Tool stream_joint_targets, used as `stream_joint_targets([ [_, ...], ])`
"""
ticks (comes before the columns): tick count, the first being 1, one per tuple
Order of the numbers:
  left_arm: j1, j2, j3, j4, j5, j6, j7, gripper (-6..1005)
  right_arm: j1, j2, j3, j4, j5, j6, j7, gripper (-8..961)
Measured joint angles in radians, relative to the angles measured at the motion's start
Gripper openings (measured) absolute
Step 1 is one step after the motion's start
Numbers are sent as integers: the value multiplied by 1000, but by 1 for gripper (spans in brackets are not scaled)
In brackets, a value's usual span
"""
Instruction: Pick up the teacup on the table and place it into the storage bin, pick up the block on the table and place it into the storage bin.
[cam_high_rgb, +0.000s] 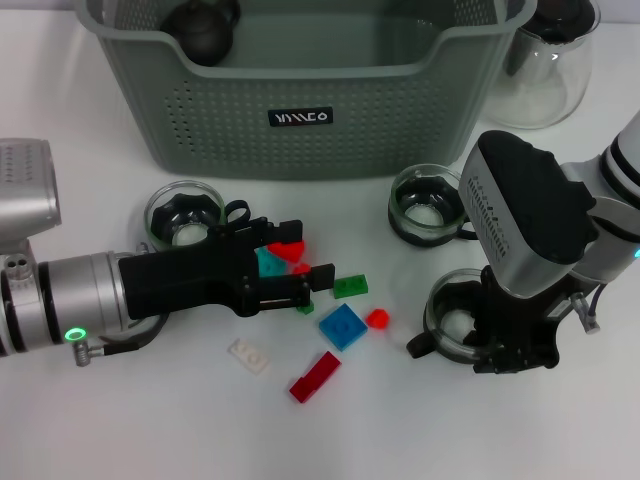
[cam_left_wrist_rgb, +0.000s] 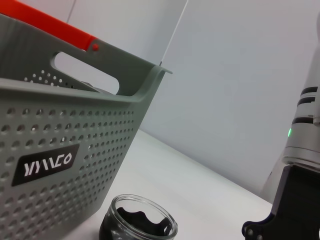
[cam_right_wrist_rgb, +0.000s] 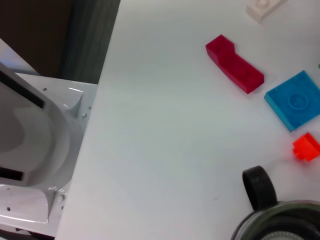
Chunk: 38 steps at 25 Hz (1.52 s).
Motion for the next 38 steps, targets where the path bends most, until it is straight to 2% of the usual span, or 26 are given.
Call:
stream_joint_targets([
  [3,0,0,0,0,0,-1,0,845,-3,-1,0,-4,3,-4,6,409],
  [8,0,0,0,0,0,-1,0,845,-3,-2,1,-7,4,-7,20,166],
  [14,0,0,0,0,0,-1,0,845,-5,-4,56,-33,12,-31,20,73],
  [18,0,1,0,4,0,-1,1,845,2,-5,129,-78,12,-101,23,71],
  [24,8,3,0,9,5,-1,14,845,14,-8,309,-192,51,-237,14,66],
  [27,12,4,0,13,5,-1,19,845,15,-9,353,-224,76,-261,13,64],
  [32,13,7,0,13,14,-1,21,845,31,-17,460,-260,184,-270,2,61],
  [38,11,8,0,13,14,2,22,845,110,-18,564,-259,345,-292,30,61],
])
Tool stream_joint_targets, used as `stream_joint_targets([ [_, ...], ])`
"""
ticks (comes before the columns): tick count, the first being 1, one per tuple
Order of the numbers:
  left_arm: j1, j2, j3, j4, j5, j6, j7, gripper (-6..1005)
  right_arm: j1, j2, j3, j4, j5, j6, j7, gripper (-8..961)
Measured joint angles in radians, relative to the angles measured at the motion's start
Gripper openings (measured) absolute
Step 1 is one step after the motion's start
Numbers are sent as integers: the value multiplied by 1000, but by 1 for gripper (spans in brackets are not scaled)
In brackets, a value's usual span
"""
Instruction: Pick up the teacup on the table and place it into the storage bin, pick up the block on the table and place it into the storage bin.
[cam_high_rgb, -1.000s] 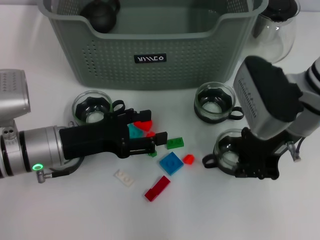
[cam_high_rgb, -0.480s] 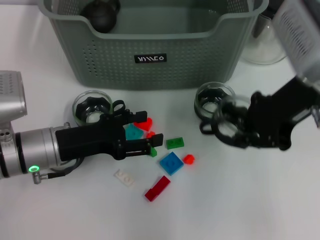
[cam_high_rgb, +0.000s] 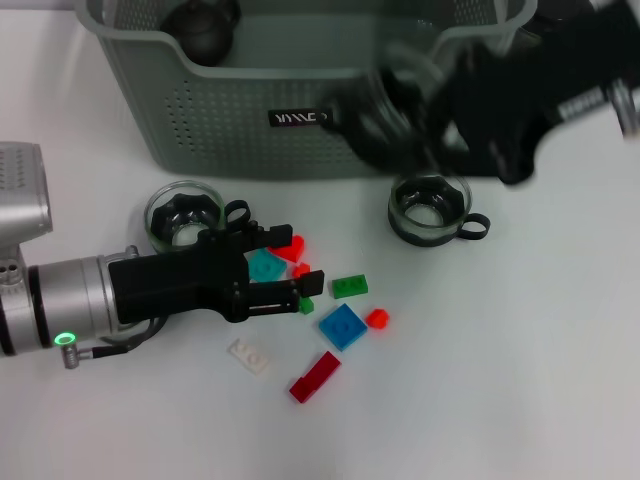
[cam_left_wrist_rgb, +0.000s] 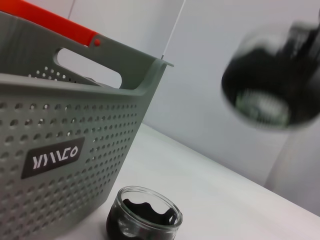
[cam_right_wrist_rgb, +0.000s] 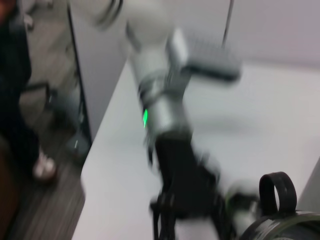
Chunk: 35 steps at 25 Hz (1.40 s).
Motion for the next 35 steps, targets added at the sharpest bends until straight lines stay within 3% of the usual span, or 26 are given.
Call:
stream_joint_targets([
  [3,-1,2,0,1,0,1,0,845,64,-3,74,15,50,24,40,61],
  [7,-3,3,0,2,0,1,1,845,138,-15,109,65,33,168,133,61],
  [11,-8,4,0,3,-1,0,4,844,217,-34,87,182,-68,374,242,61],
  [15,-12,4,1,3,-9,-1,5,844,300,-37,70,340,-216,562,303,61],
  [22,-14,5,0,3,-13,-3,5,844,398,-20,-26,622,-376,889,334,61],
  [27,-14,6,-2,8,-19,-2,5,844,442,10,-113,766,-482,1094,370,61],
  [35,-13,6,-2,9,-21,4,4,844,447,11,-209,846,-507,1188,431,62],
])
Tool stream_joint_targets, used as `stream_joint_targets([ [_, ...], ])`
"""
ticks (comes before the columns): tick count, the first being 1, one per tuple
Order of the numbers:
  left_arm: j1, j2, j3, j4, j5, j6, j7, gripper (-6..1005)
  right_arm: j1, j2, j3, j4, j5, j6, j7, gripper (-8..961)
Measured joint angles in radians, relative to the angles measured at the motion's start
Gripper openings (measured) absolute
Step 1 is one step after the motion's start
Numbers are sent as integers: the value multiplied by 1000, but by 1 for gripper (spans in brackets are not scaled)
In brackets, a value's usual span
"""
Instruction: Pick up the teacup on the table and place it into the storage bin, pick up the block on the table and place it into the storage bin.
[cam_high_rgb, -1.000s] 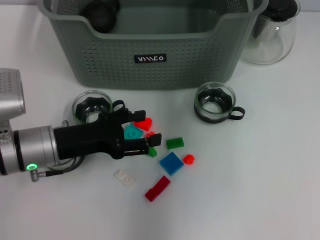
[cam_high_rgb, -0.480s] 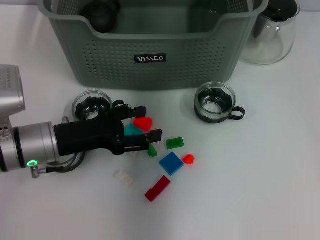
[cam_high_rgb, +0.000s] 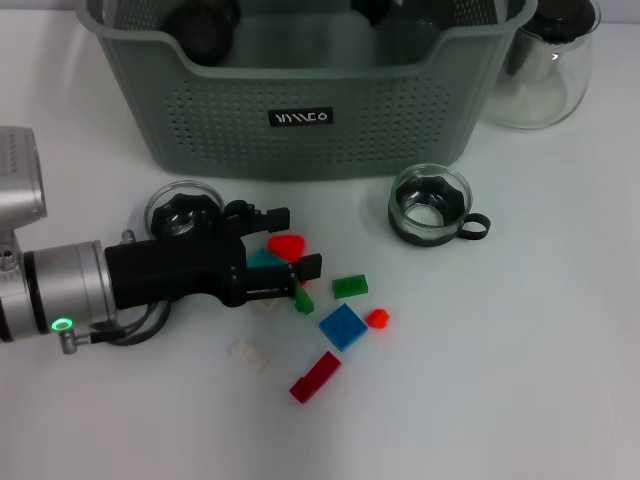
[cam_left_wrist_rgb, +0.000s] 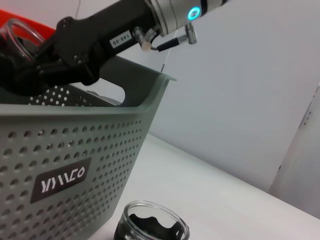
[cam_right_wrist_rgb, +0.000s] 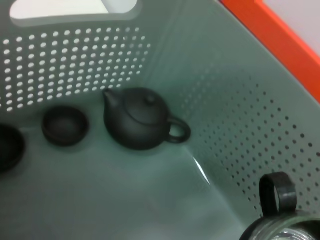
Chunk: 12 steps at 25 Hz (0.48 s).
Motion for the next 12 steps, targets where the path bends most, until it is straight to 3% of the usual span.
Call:
stream_joint_targets([
  [12,0,-2,0,-4,0,2,-1,844,-9,-4,-2,15,-52,-4,75,62],
])
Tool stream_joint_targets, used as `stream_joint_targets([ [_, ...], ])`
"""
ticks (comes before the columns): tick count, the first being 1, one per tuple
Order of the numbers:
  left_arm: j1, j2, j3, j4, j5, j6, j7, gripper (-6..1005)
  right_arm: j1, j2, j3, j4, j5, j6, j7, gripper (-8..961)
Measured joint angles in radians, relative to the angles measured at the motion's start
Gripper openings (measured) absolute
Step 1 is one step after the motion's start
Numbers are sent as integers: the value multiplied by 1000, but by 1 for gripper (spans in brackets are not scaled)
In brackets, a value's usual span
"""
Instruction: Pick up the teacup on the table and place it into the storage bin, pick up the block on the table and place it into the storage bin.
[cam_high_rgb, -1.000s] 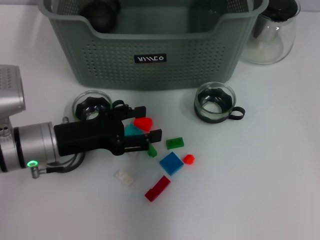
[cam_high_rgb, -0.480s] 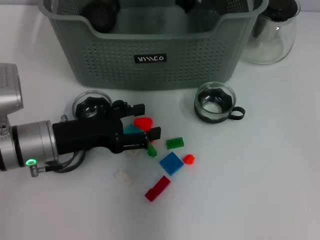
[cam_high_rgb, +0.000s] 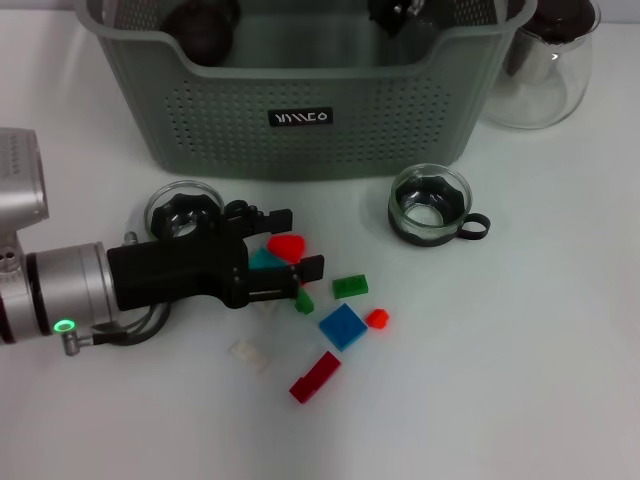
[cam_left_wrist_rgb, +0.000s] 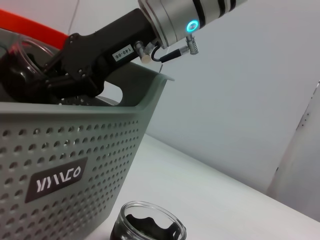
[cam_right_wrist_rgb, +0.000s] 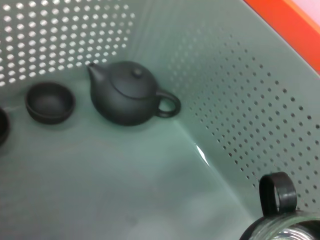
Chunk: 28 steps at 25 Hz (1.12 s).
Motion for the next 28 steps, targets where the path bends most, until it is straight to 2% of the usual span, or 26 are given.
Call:
stream_joint_targets([
  [28,0,-3,1,1,0,-2,1,844,-5,-1,0,-9,-13,-61,58,66],
])
